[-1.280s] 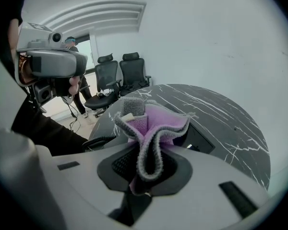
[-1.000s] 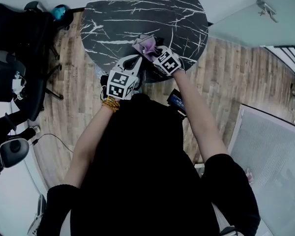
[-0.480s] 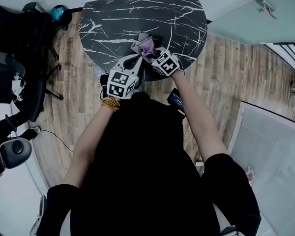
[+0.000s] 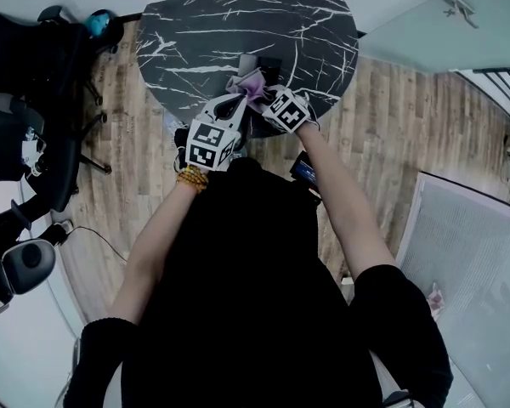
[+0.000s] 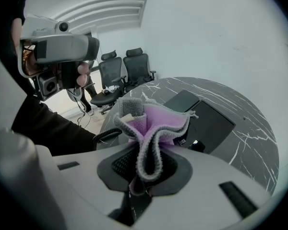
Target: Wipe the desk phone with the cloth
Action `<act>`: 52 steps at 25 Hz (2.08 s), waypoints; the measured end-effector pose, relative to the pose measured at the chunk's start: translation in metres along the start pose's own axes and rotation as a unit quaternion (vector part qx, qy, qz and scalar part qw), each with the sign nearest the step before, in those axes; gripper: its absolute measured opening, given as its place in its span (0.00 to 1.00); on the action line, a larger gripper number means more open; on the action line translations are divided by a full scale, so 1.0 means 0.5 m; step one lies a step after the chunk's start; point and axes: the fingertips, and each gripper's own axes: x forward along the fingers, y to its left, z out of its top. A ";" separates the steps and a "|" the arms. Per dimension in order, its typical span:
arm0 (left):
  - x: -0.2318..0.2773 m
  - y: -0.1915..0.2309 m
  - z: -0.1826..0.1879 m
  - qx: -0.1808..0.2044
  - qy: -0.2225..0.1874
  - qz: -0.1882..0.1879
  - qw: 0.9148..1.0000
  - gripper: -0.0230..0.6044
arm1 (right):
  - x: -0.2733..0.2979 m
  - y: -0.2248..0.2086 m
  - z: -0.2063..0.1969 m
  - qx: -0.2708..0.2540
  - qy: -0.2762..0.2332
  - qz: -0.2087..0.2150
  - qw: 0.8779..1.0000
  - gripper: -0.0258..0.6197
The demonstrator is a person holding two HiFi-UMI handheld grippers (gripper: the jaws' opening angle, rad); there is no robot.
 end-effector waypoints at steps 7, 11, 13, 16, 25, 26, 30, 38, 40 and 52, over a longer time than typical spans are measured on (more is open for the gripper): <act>-0.007 0.005 -0.007 -0.001 0.003 -0.001 1.000 0.06 | 0.000 0.021 -0.012 0.019 0.010 0.014 1.000 0.13; -0.010 0.004 -0.007 0.000 0.003 -0.001 1.000 0.06 | 0.002 0.027 -0.017 0.020 0.013 0.021 0.999 0.12; -0.012 0.005 -0.007 -0.001 0.002 0.000 1.000 0.06 | 0.002 0.033 -0.020 0.023 0.016 0.026 0.999 0.12; -0.013 0.008 -0.009 -0.004 0.001 0.001 1.000 0.06 | 0.008 0.034 -0.025 0.020 0.017 0.030 0.999 0.13; -0.008 0.008 -0.008 -0.006 0.000 0.003 1.000 0.06 | 0.013 0.046 -0.035 0.022 0.030 0.053 0.998 0.13; -0.007 0.008 -0.009 -0.006 0.001 0.002 1.000 0.06 | 0.013 0.048 -0.035 0.021 0.031 0.056 0.998 0.12; -0.004 0.008 -0.010 -0.007 0.001 0.002 1.000 0.06 | 0.012 0.053 -0.033 0.016 0.035 0.062 0.997 0.12; -0.008 0.011 -0.004 -0.005 -0.001 0.007 1.000 0.06 | 0.014 0.062 -0.042 0.018 0.047 0.077 0.996 0.12; -0.008 0.013 -0.005 -0.004 -0.001 0.008 1.000 0.06 | 0.016 0.063 -0.040 0.019 0.047 0.079 0.996 0.12; -0.015 0.008 -0.002 -0.004 -0.004 0.009 1.000 0.06 | 0.012 0.122 -0.057 0.010 0.070 0.151 0.986 0.13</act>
